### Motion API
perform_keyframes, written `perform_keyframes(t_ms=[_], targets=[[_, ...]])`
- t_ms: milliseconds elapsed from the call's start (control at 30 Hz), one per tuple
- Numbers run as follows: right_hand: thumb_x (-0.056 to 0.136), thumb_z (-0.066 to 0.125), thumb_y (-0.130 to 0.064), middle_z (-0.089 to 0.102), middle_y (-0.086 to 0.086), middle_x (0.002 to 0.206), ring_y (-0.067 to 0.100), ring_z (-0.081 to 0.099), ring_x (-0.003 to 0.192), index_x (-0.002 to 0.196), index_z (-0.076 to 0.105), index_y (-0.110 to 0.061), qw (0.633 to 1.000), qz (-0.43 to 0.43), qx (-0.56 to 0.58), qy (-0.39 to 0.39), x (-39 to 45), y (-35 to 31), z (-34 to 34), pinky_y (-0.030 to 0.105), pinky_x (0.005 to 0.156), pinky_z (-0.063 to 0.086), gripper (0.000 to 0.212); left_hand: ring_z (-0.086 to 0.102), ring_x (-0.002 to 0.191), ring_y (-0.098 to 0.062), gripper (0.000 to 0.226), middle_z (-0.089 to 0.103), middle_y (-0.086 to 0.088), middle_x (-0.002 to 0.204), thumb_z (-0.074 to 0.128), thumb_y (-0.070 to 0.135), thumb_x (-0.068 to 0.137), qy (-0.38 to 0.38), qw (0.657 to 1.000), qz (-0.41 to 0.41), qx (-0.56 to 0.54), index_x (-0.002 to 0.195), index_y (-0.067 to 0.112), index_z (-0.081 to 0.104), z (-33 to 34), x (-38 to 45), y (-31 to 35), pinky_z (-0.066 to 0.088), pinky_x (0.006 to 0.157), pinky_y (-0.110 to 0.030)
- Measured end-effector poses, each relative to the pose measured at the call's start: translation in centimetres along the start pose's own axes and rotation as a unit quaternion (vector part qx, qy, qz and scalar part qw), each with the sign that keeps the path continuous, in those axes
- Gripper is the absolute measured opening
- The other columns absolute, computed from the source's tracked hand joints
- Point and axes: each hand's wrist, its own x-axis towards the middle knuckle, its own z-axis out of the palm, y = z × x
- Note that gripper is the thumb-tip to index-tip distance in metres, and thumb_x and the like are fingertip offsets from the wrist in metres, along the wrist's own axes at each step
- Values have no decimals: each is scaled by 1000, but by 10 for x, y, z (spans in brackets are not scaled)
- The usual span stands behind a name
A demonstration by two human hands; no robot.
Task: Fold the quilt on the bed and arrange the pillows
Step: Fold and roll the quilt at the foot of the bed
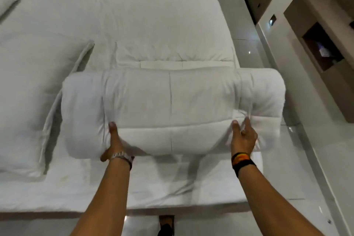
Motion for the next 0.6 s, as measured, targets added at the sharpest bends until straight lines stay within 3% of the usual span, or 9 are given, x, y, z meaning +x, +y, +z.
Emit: perform_keyframes(t_ms=[67, 133, 200, 233, 300, 400, 500, 600], targets=[[92, 76, -43, 39, 12, 158, 30, 43, 145, 153, 52, -22, 998, 23, -23, 55, -4, 15, -5, 22, 110, 37, 69, 40, 146, -37, 151, 26, -8, 166, 92, 73, 49, -8, 999, 40, 11, 163, 24, 7, 20, 1, 5, 40, 115, -63], [84, 78, -57, 24, 14, 168, 38, 31, 152, 163, 29, -35, 983, 168, -25, 76, -6, 27, -1, 49, 120, 34, 95, 39, 147, -39, 152, 26, -11, 168, 89, 77, 48, -31, 999, 6, 43, 164, 23, 6, 35, 5, 2, 40, 114, -64], [77, 79, -67, 20, 10, 171, 42, 34, 150, 164, -2, -44, 949, 304, 82, -5, 2, 26, 15, 70, 112, 37, 121, 44, 144, -39, 160, 34, -11, 165, 86, 86, 33, -93, 994, -33, 55, 163, 23, 16, 48, 10, -6, 43, 111, -65], [71, 79, -72, 25, 10, 170, 43, 39, 147, 163, -9, -44, 929, 338, 144, -40, 11, 20, 29, 75, 107, 39, 130, 46, 142, -39, 166, 38, -11, 164, 85, 87, 23, -123, 990, -40, 54, 162, 23, 22, 57, 13, -9, 44, 110, -65], [58, 81, -78, 36, 10, 165, 44, 46, 140, 165, -2, -35, 913, 353, 200, -38, 33, 8, 62, 78, 101, 42, 143, 51, 139, -38, 170, 45, -8, 159, 86, 84, 10, -145, 987, -46, 48, 159, 25, 31, 74, 25, -10, 47, 109, -64], [49, 91, -73, 43, 6, 157, 39, 54, 132, 162, 15, -28, 910, 351, 212, 62, 53, 5, 100, 72, 101, 47, 144, 53, 139, -35, 163, 50, -7, 156, 79, 92, 15, -131, 987, -15, 92, 157, 24, 38, 92, 53, -11, 45, 114, -57], [57, 93, -64, 41, 11, 159, 36, 51, 137, 162, 16, -18, 922, 334, 155, 116, 66, 19, 115, 57, 112, 44, 139, 53, 139, -30, 157, 48, -7, 157, 87, 84, 31, -49, 996, 6, 80, 159, 14, 31, 103, 74, -14, 44, 117, -49], [64, 94, -55, 45, 12, 155, 34, 51, 137, 160, 15, -11, 936, 297, 152, 114, 75, 25, 120, 50, 113, 44, 132, 54, 137, -29, 148, 49, -10, 155, 90, 78, 45, -7, 997, 38, 70, 159, 6, 28, 111, 74, -15, 47, 112, -43]])
